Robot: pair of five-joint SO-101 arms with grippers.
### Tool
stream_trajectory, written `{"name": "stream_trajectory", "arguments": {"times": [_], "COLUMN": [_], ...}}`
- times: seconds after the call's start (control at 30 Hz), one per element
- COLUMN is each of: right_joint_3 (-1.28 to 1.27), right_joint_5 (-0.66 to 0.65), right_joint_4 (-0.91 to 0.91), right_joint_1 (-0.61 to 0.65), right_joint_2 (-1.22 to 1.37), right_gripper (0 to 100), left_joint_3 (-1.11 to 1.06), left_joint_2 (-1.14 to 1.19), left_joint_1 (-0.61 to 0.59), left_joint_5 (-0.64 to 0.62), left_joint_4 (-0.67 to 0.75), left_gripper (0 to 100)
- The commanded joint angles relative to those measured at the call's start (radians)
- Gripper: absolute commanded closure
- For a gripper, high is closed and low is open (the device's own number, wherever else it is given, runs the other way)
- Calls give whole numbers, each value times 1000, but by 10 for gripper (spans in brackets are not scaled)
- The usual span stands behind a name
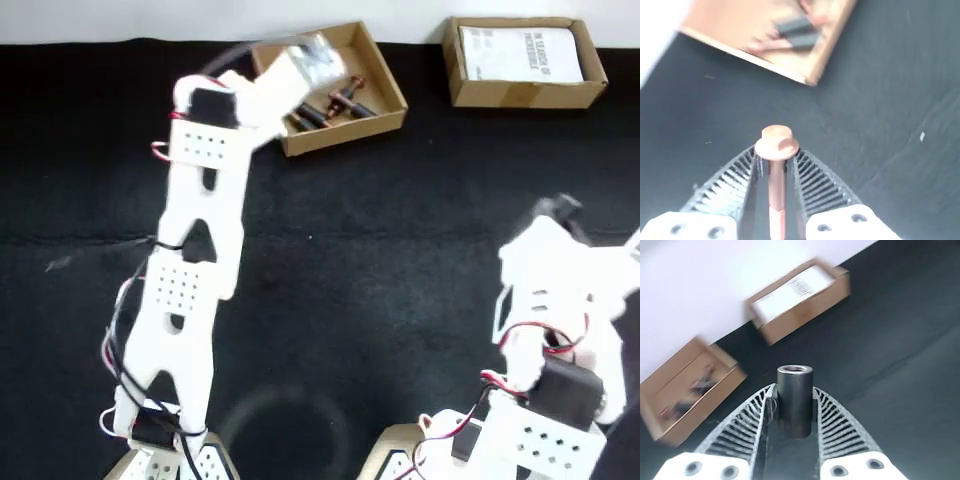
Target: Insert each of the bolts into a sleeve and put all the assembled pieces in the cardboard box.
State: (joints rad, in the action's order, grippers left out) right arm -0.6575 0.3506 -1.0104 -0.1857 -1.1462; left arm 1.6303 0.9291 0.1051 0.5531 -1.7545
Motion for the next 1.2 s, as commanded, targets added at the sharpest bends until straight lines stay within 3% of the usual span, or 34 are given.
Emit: {"name": "stream_trajectory", "arguments": {"times": [0.0,0.2,0.4,0.6,0.8,1.17], "right_joint_3": [1,-38,-31,-30,-39,-77], "right_joint_5": [6,-232,-247,-247,-247,-247], "right_joint_4": [-5,-36,-31,-27,-35,-173], "right_joint_1": [134,437,596,694,831,874], "right_joint_2": [-5,-5,-5,-54,-176,-248], "right_gripper": [991,991,991,991,991,991], "left_joint_3": [28,28,25,21,-174,-900], "left_joint_2": [-223,-441,-657,-789,-964,-1451], "left_joint_1": [8,15,19,16,21,22], "left_joint_5": [-110,-192,-559,-723,-740,-738], "left_joint_4": [-6,-8,-8,-9,-14,-6], "left_gripper": [991,991,991,991,991,991]}}
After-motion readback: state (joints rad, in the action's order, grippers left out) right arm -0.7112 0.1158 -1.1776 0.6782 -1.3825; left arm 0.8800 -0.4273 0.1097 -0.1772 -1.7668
